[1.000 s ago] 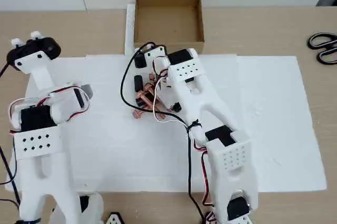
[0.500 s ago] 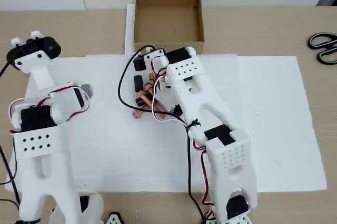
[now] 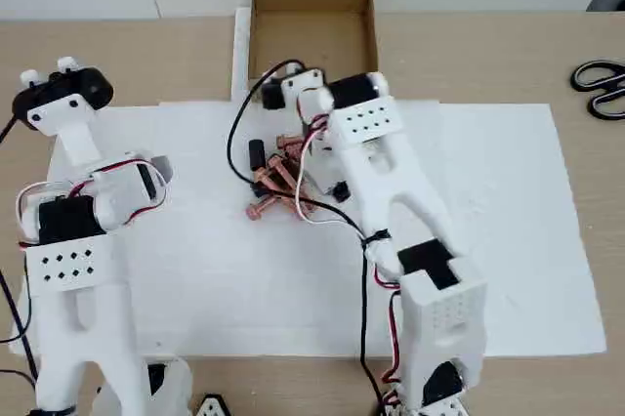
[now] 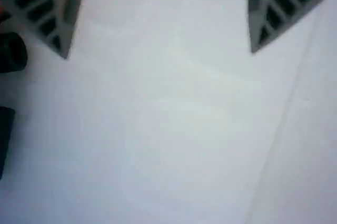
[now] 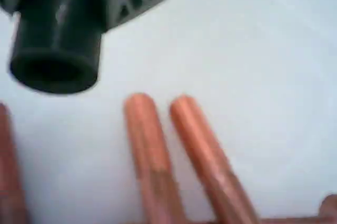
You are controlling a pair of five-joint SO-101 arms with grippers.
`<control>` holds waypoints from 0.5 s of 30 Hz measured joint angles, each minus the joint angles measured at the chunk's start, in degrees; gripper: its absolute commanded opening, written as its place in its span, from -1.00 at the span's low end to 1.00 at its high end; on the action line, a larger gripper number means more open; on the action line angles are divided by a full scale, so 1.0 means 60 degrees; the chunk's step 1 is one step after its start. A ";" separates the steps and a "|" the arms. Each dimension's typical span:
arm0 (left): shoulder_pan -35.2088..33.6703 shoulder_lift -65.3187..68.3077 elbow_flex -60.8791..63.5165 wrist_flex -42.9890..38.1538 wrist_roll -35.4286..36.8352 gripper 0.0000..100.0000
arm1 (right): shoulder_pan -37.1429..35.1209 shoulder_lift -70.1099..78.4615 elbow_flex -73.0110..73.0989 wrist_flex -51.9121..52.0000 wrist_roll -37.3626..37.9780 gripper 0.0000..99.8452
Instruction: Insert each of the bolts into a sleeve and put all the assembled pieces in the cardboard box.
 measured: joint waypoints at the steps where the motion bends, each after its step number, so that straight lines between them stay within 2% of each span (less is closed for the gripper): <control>1: 0.0000 0.0000 0.0000 0.0000 0.0000 -0.59 | 0.0176 -0.0073 0.0000 0.0029 0.0000 -0.97; 7: 0.0000 0.0000 0.0000 0.0000 0.0000 -0.59 | 0.1128 0.0088 0.0000 -0.0059 -0.0440 -0.97; 15: 0.0000 0.0000 0.0000 0.0000 0.0000 -0.59 | 0.1304 0.1788 -0.0015 -0.0938 -0.1289 -0.96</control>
